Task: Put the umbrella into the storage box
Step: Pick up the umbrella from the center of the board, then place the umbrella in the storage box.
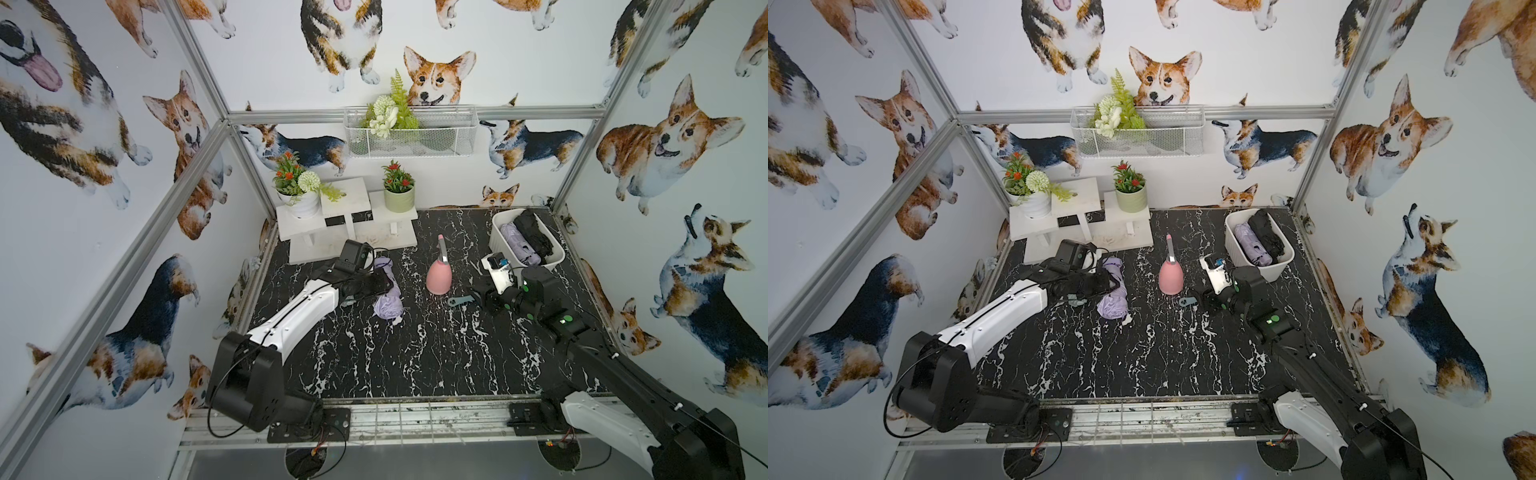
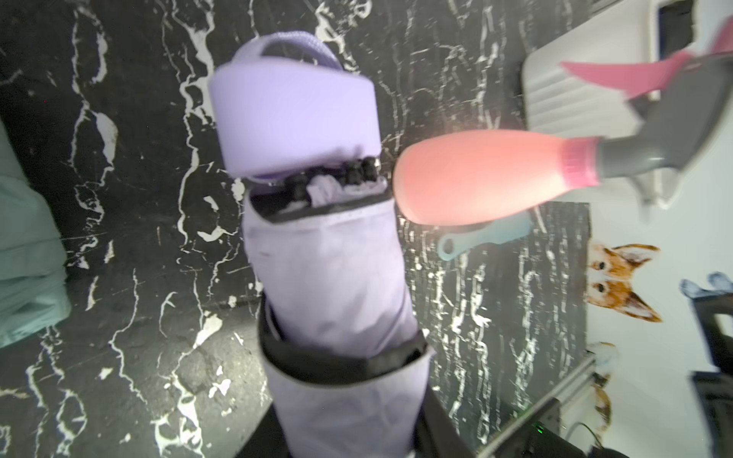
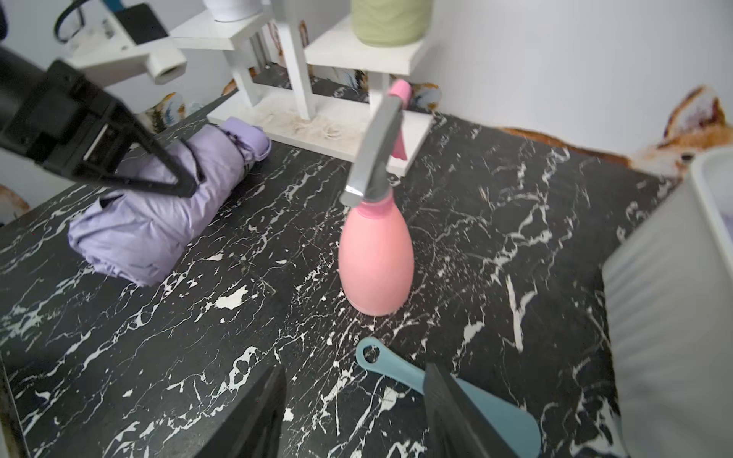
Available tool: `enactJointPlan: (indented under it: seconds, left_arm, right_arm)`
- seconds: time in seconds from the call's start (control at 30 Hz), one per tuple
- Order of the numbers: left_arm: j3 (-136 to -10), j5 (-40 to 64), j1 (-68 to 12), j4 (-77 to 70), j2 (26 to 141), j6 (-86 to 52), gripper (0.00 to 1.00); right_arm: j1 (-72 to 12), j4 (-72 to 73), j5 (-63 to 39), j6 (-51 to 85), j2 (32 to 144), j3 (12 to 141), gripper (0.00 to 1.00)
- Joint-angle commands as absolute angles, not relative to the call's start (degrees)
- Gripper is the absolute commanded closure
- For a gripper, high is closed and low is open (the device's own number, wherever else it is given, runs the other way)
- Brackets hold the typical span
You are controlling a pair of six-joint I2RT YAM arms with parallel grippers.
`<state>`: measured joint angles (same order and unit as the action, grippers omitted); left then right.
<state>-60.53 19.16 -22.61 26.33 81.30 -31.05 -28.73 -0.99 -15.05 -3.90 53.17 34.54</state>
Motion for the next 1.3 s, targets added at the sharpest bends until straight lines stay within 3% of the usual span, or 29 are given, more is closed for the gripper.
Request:
enactJointPlan:
  seconds: [0.0,0.2,0.37,0.6,0.87,1.27]
  left_arm:
    - [-63.45,27.35,-20.97,29.94,80.53,-31.75,0.70]
    - [-64.69,41.79,-16.19,27.77,79.96,-36.43,0.74]
    - [-66.25,53.17,-15.21,25.49,79.79,-39.37,0.79]
    - [-72.39,62.56,-15.10,35.86,81.39,-31.71,0.83]
    - [-72.55,63.15,-15.99,42.04,82.53,-26.38,0.91]
    - [-72.47,64.48,-18.97,41.70,83.41,-26.04,0.98]
  right_arm:
    - [-32.71,9.58,-14.45,-14.22,52.38,32.21,0.38]
    - [-37.65,22.68,-14.78,-24.61,53.90,27.16,0.33]
    - [-43.52,29.62,-9.34,-36.25,57.83,27.05,0.30]
    - [-48.96,43.13,-4.83,-52.49,68.02,28.45,0.27]
    - [-51.24,53.99,-2.11,-62.71,73.40,30.98,0.22]
    - [-51.83,49.48,-5.00,-65.46,74.44,34.30,0.28]
